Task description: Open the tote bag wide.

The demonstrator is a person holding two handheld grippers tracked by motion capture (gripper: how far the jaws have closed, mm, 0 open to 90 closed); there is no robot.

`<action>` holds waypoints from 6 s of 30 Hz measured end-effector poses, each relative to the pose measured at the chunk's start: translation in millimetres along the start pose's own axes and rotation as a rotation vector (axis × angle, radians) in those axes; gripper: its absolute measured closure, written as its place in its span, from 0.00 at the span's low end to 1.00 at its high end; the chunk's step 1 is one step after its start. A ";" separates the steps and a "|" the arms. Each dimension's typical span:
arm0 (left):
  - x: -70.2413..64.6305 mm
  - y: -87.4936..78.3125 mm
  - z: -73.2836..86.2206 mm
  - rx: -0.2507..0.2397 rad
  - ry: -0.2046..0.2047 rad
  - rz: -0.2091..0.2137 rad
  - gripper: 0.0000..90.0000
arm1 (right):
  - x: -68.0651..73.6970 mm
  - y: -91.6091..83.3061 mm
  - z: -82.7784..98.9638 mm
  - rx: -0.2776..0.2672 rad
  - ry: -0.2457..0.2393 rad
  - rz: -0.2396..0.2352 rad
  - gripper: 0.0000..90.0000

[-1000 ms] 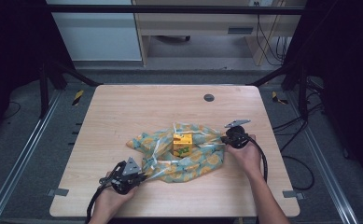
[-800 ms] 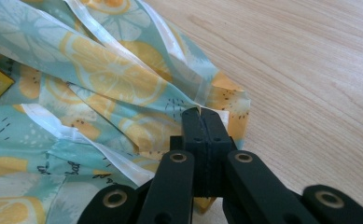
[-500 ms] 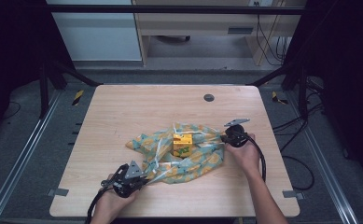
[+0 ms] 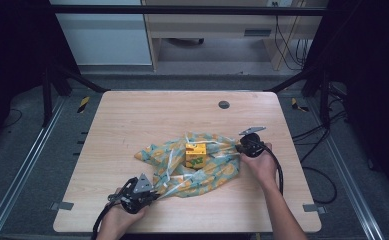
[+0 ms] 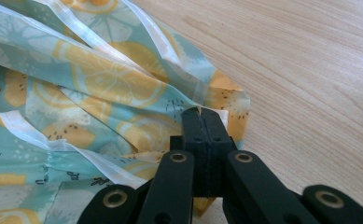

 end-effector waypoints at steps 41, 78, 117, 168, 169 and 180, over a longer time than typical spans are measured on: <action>35.8 -22.2 -101.9 -0.198 0.125 -0.099 0.28 | 65.3 -87.0 -14.6 -0.238 -0.079 -0.208 0.25; 95.1 25.6 -91.6 -0.121 -0.041 -0.129 0.96 | 68.8 -74.7 45.1 -0.099 -0.249 -0.245 1.00; 141.1 32.8 -99.7 -0.116 -0.101 -0.178 0.99 | 39.4 -82.6 82.2 -0.066 -0.191 -0.203 1.00; 118.7 3.5 -100.6 -0.241 -0.044 -0.195 0.50 | 49.6 -91.7 64.2 -0.221 -0.159 -0.200 0.59; 117.1 1.3 -102.9 -0.257 -0.046 -0.189 0.46 | 50.4 -94.1 60.7 -0.244 -0.155 -0.197 0.52; 98.4 -26.3 -127.3 -0.379 -0.061 -0.144 0.18 | 49.8 -118.2 26.3 -0.423 -0.061 -0.178 0.15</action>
Point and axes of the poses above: each handheld gripper's, and its own axes: y roughly forward along the jaws, z roughly out of its underside, x roughly to its left, the point moved 8 cm from there along y, roughly forward along the jaws, and after that the axes turned 13 degrees about z, right-handed, at the moved point
